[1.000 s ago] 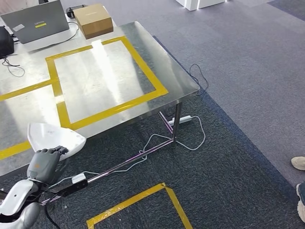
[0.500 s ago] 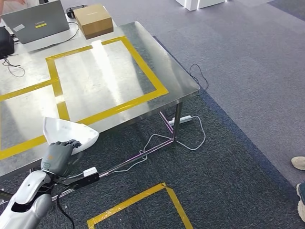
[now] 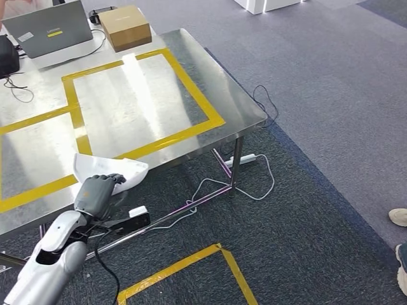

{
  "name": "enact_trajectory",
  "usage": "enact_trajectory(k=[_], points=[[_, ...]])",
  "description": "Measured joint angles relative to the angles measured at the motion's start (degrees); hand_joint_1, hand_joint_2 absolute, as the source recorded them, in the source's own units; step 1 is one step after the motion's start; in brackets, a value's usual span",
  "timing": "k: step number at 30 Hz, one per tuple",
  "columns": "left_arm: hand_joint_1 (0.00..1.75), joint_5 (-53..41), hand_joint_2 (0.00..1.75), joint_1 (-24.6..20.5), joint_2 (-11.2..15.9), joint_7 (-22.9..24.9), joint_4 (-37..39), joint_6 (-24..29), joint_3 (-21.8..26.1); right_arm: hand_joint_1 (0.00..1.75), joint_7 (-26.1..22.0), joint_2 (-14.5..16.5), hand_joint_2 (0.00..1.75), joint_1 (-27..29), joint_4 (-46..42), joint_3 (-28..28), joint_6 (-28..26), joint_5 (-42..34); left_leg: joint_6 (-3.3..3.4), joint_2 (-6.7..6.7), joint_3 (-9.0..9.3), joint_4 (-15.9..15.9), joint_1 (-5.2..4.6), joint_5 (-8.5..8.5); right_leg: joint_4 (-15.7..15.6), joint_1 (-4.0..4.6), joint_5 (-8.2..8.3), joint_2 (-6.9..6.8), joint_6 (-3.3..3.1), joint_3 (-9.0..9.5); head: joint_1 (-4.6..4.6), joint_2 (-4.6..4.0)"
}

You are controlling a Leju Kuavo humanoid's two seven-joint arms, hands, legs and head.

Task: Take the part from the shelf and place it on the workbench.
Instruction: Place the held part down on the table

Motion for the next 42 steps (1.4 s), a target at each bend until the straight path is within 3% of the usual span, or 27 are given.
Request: enact_trajectory(k=[12,24,42], points=[[1.68,2.66,1.75,-7.70,-2.94,3.86,5.38,-1.48,-1.93,0.00,0.14,-2.07,0.00,-0.31,0.00,-2.83,0.97,5.93,0.24,0.04,-0.47,0.08,-0.01,0.32,0.01,-0.03,0.35,0.04,0.14,0.10,0.00,0.00],[1.68,2.57,1.75,-9.53,-2.95,4.68,9.00,-0.18,-2.03,0.00,0.12,-3.05,0.00,-0.31,0.00,-4.56,1.27,7.87,0.32,0.04,-0.54,0.11,-0.03,0.38,0.01,-0.04,0.44,0.04,0.15,0.07,-0.01,0.00],[1.68,2.70,1.75,-7.06,3.86,6.05,16.51,7.85,7.33,0.00,0.56,-3.63,0.00,-0.22,0.00,-10.53,0.46,14.66,0.31,0.19,-0.56,0.09,-0.03,0.39,0.02,0.01,0.47,0.20,0.13,0.00,-0.01,0.00]])
